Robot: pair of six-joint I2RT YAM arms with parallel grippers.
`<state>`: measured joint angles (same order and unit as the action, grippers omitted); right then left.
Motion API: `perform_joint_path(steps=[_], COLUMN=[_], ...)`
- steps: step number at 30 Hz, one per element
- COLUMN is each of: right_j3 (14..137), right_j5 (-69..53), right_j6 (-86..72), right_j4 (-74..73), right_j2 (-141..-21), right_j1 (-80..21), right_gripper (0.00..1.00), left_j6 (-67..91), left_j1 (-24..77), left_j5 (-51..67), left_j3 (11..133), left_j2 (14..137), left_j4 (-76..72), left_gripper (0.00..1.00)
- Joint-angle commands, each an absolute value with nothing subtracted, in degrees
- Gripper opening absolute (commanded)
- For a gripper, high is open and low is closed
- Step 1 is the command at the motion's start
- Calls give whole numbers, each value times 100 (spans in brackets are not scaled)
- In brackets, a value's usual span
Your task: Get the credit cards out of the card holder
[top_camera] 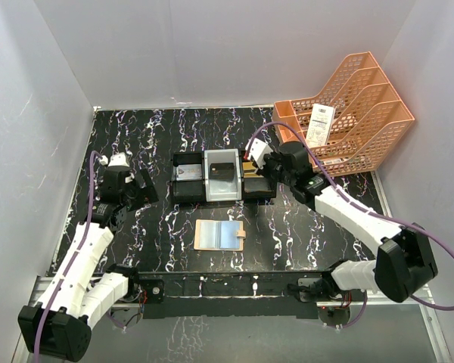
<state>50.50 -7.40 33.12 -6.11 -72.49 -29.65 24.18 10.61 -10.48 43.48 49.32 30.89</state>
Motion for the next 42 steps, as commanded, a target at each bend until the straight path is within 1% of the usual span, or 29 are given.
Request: perform_joint_path(steps=[1,4,11,14,18,24,32,42], right_j3=[5478,5447,5778,6045,6100,6272,6520,6846], right_j5=[-762,-782,-551,-707,-728,-648,-509,-702], right_j6=[3976,4177,4776,5003,5223,5341,5420,5530], right_j4=[-545,-264,-210,-413,-169,-92,80,27], right_j2=[-7513,-7701,-8501,-8780,-9133,-9604,-9939,-10555], right_j1=[-2979,-2979,-2954,-2940,-2899,-2831,-2788,-2694], right_gripper=[0,0,0,0,0,0,0,0], left_j6=[2286,2259,2213,2191,2153,2127,2101,2066], left_j1=[1020,1025,1028,1028,1025,1028,1028,1028], left_j5=[-993,-976,-1006,-966,-915,-862,-810,-700], left_j3=[4395,4410,4253,4230,4250,4272,4239,4243], left_j2=[5008,4928,4492,4463,4534,4573,4543,4618], left_j4=[2963,2975,2803,2769,2767,2767,2734,2723], left_gripper=[99,99,99,99,99,99,99,99])
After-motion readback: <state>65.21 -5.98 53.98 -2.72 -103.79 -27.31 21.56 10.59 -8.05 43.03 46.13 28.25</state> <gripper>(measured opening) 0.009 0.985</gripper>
